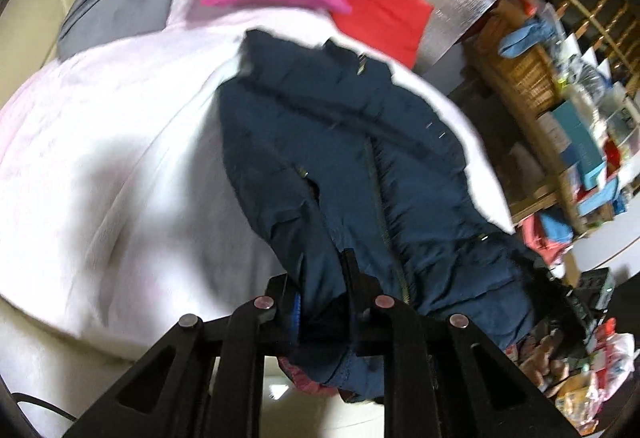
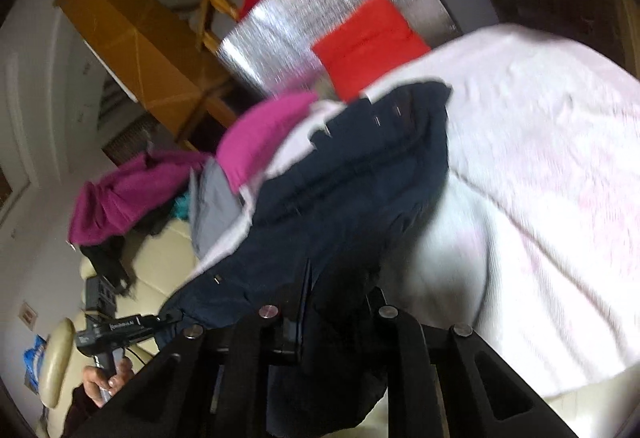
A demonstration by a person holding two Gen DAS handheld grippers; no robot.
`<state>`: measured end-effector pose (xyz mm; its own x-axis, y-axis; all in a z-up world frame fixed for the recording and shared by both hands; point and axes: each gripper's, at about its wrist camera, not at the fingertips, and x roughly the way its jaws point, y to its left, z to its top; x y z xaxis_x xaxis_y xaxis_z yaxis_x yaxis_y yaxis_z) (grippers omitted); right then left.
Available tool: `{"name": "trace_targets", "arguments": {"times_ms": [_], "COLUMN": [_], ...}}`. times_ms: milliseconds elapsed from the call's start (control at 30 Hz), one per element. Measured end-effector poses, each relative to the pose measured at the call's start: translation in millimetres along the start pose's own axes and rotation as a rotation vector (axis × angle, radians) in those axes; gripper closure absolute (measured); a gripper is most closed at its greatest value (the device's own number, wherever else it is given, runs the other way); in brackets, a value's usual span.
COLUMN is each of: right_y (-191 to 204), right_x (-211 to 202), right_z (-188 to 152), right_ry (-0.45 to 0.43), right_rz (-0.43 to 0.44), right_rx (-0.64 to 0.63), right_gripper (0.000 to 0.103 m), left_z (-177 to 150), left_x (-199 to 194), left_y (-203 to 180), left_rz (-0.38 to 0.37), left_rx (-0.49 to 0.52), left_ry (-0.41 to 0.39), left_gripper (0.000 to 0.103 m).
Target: Fold large clothes
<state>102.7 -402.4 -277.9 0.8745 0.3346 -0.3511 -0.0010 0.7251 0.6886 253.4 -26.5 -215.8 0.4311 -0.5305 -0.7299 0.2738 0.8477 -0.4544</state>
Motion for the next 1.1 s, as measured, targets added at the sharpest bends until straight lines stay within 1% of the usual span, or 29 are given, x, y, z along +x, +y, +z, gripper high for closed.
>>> {"name": "trace_targets", "arguments": {"times_ms": [133, 233, 267, 300, 367, 433, 467, 500, 533, 600, 633, 667, 733, 767, 800, 833, 867, 933, 1000, 1033, 1067, 1100], "right_y": [0, -3, -3, -6, -11, -18, -18, -18, -19, -23, -28, -39, -60, -70, -84, -96, -108, -117, -118, -114, -108, -101], "right_x": [-1, 4, 5, 1, 8, 20, 29, 38, 44, 56, 64, 72, 82, 83, 80, 77, 76, 77, 80, 78, 76, 71], "right_z": [30, 62, 75, 83, 110, 133, 143, 154, 157, 157, 152, 141, 120, 109, 95, 79, 60, 33, 11, 2, -3, -10], "right_ry": [-0.073, -0.134, -0.164, -0.189, -0.237, -0.23, -0.21, -0.185, -0.168, -0.078, -0.01, 0.068, 0.185, 0.228, 0.245, 0.25, 0.297, 0.376, 0.417, 0.425, 0.412, 0.39], "right_rz": [0.009, -0.001, -0.009, -0.015, -0.012, 0.005, -0.015, -0.053, -0.072, -0.117, -0.15, -0.19, -0.261, -0.283, -0.276, -0.246, -0.224, -0.211, -0.186, -0.173, -0.161, -0.145], "right_rx": [0.038, 0.064, 0.07, 0.073, 0.108, 0.142, 0.138, 0.117, 0.096, 0.06, 0.063, 0.079, 0.124, 0.16, 0.218, 0.283, 0.358, 0.438, 0.49, 0.49, 0.477, 0.469], "right_gripper": [0.085, 0.086, 0.089, 0.096, 0.096, 0.096, 0.096, 0.096, 0.096, 0.095, 0.095, 0.092, 0.064, 0.028, 0.017, 0.017, 0.017, 0.017, 0.017, 0.017, 0.016, 0.012], "left_z": [29, 57, 66, 76, 96, 111, 117, 120, 121, 122, 122, 122, 125, 127, 128, 130, 131, 133, 133, 134, 134, 134], "left_x": [-11, -14, -13, -12, -2, 4, 12, 18, 22, 27, 28, 30, 34, 34, 35, 34, 35, 35, 36, 37, 38, 38], "left_y": [2, 10, 12, 16, 24, 31, 32, 33, 33, 36, 39, 42, 46, 47, 47, 45, 44, 40, 36, 35, 35, 34], "left_rz": [-0.071, -0.133, -0.147, -0.157, -0.188, -0.218, -0.229, -0.231, -0.246, -0.293, -0.311, -0.33, -0.339, -0.34, -0.34, -0.335, -0.328, -0.324, -0.315, -0.313, -0.314, -0.312], "left_rx": [-0.014, -0.047, -0.056, -0.064, -0.085, -0.093, -0.094, -0.091, -0.089, -0.107, -0.118, -0.132, -0.146, -0.15, -0.147, -0.139, -0.133, -0.12, -0.109, -0.108, -0.106, -0.103], "left_ry": [-0.04, -0.074, -0.085, -0.096, -0.104, -0.101, -0.098, -0.096, -0.1, -0.107, -0.109, -0.11, -0.107, -0.104, -0.103, -0.103, -0.102, -0.098, -0.097, -0.095, -0.094, -0.094], "left_gripper": [0.085, 0.085, 0.085, 0.085, 0.085, 0.085, 0.085, 0.085, 0.085, 0.085, 0.085, 0.085, 0.085, 0.086, 0.086, 0.086, 0.086, 0.086, 0.086, 0.086, 0.086, 0.086]}}
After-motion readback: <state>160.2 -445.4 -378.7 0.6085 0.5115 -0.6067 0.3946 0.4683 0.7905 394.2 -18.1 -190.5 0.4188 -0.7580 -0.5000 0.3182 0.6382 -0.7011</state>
